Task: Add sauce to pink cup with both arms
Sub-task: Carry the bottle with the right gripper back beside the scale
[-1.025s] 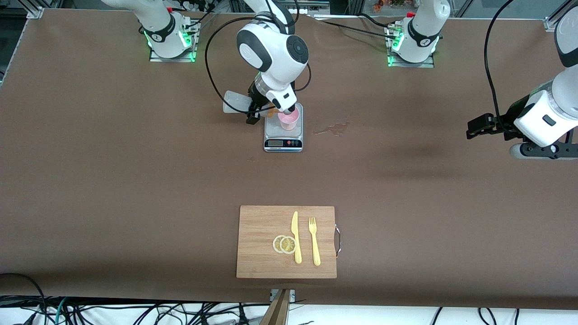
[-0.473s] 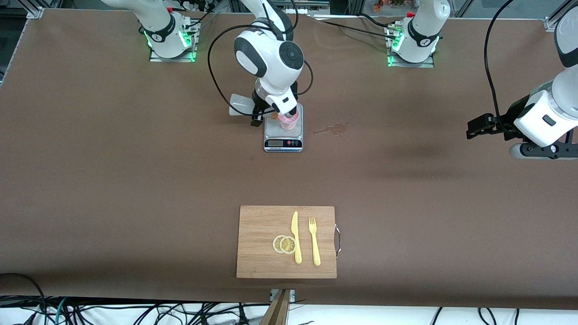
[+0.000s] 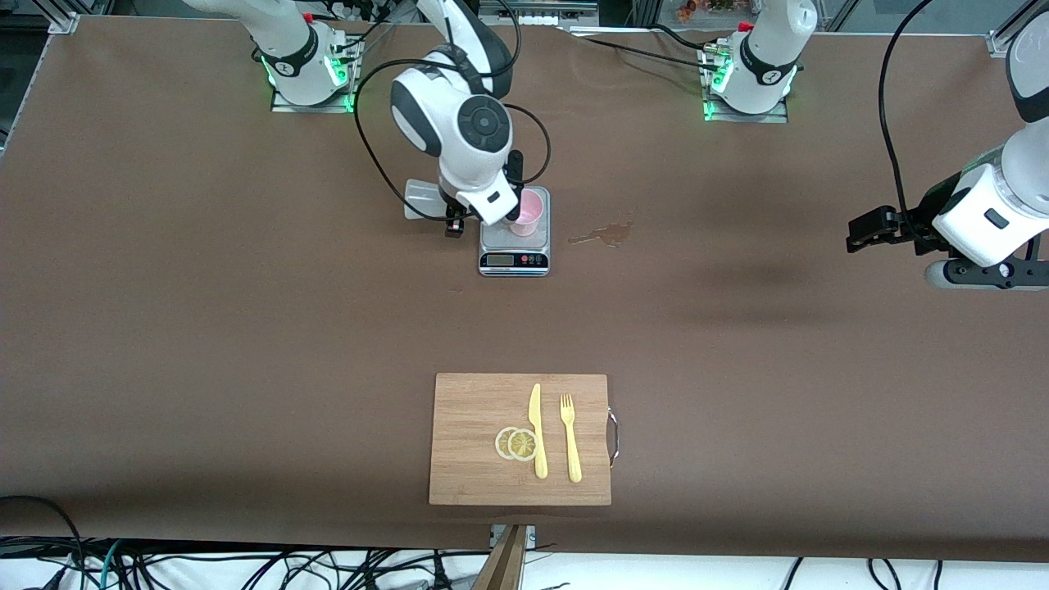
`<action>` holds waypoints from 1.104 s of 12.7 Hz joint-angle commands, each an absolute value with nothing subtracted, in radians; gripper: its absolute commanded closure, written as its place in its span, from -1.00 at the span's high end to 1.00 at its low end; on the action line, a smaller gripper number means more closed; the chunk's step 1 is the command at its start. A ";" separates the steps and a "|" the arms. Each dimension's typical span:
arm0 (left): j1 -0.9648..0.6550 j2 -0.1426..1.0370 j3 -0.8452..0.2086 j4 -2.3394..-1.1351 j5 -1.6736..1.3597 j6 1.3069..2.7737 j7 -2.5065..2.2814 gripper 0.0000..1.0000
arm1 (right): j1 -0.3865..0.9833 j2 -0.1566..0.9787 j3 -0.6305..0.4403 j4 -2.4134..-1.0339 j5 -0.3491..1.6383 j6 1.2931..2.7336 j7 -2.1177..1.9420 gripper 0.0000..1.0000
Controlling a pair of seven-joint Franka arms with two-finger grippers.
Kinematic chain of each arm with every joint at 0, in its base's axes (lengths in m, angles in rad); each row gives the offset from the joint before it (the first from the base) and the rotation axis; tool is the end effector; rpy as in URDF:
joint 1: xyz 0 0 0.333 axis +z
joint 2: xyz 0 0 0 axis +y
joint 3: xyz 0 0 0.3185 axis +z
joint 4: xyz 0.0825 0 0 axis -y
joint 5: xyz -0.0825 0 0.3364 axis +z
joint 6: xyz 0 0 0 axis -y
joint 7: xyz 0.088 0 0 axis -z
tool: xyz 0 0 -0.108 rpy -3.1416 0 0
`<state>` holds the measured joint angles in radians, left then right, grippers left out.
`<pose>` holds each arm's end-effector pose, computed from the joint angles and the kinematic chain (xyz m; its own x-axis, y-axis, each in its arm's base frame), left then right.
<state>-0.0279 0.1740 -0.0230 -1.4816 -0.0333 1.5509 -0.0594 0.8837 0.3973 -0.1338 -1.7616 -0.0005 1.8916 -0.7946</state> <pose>0.5540 -0.0307 0.5696 0.9943 0.0080 -0.1065 0.0114 -0.9995 0.0309 0.4206 0.4012 0.3512 0.0053 0.9755 -0.2198 0.9880 -0.0391 -0.1496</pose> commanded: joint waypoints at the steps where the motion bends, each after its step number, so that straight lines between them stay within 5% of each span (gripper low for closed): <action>1: -0.023 0.179 -0.020 -1.460 -0.058 1.536 -0.035 1.00 | 0.853 0.321 -0.129 -1.819 0.070 1.917 -0.857 -0.57; 6: -0.023 0.179 -0.020 -1.460 -0.058 1.536 -0.035 1.00 | 0.847 0.221 -0.156 -1.979 0.149 2.059 -0.922 -0.57; 14: -0.023 0.183 -0.020 -1.457 -0.058 1.536 -0.035 1.00 | 0.847 0.186 -0.402 -1.983 0.353 1.951 -1.227 -0.58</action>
<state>-0.0279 0.1741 -0.0230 -1.4816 -0.0333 1.5509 -0.0594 0.8420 0.2358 -0.3686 -1.9564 0.3331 1.9878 -1.1890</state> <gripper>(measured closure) 0.000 0.749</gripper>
